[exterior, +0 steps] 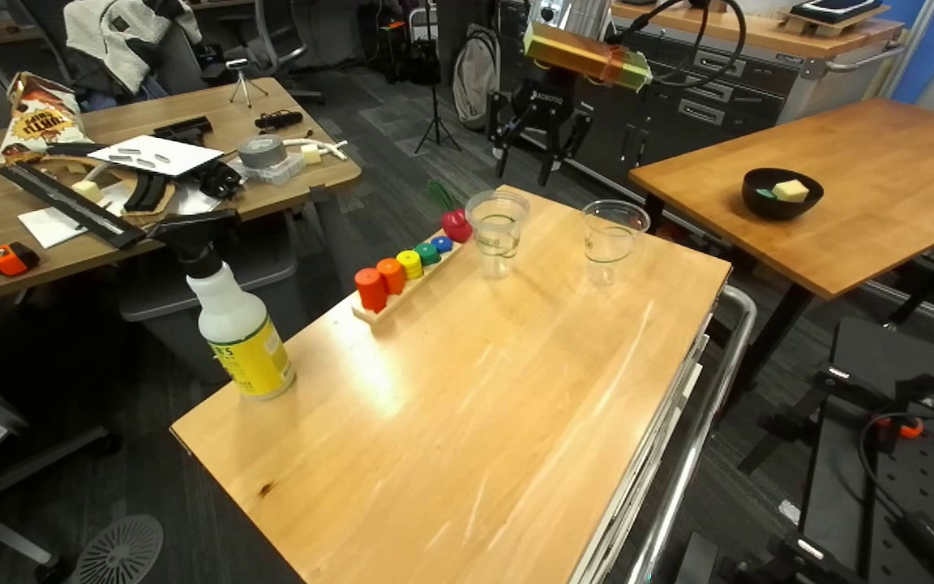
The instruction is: Stack the cups from left to right
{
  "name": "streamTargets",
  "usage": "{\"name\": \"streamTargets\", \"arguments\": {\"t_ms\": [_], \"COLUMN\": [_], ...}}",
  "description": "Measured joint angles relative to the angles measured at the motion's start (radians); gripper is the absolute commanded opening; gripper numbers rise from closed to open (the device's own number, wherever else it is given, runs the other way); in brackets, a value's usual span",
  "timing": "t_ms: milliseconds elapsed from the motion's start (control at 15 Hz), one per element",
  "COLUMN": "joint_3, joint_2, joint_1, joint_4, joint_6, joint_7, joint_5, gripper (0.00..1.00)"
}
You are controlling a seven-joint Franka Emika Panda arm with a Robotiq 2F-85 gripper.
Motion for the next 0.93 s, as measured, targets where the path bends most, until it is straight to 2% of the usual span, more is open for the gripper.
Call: {"name": "streamTargets", "arguments": {"t_ms": [400,800,867,933], "joint_3": [0.005,0.014,0.014,0.014], "joint_2": [0.007,0.077,0.088,0.098], "joint_1": [0.006,0.013,0.014,0.015], "joint_4": [-0.002,-0.001,-0.001,-0.001], "joint_6": [-0.001,0.0,0.0,0.0], "joint_7": [-0.001,-0.001,-0.001,-0.001], "joint_5": [-0.001,-0.003,-0.004,-0.005], "gripper": [1.0,1.0,0.75,0.74]}}
